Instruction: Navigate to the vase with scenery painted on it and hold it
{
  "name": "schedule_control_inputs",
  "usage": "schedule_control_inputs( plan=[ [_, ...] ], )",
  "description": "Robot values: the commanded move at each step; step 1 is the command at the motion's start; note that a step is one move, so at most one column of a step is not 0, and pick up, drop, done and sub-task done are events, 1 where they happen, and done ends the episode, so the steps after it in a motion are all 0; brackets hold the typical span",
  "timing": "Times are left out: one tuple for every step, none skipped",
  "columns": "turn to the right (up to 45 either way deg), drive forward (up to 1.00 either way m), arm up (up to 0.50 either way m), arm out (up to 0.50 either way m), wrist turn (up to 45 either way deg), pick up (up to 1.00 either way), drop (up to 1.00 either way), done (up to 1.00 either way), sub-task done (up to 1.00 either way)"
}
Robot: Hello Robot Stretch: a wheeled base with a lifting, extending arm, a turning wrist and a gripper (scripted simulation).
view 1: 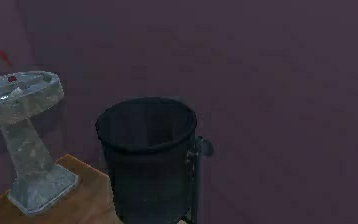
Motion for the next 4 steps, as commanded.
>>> schedule_control_inputs(
  plan=[
    [45.0, 0.00, 0.00, 0.00, 0.0, 0.00, 0.00, 0.00, 0.00],
    [45.0, 0.00, 0.00, 0.00, 0.0, 0.00, 0.00, 0.00, 0.00],
    [45.0, 0.00, 0.00, 0.00, 0.0, 0.00, 0.00, 0.00, 0.00],
    [9.0, 0.00, 0.00, 0.00, 0.0, 0.00, 0.00, 0.00, 0.00]
  ],
)
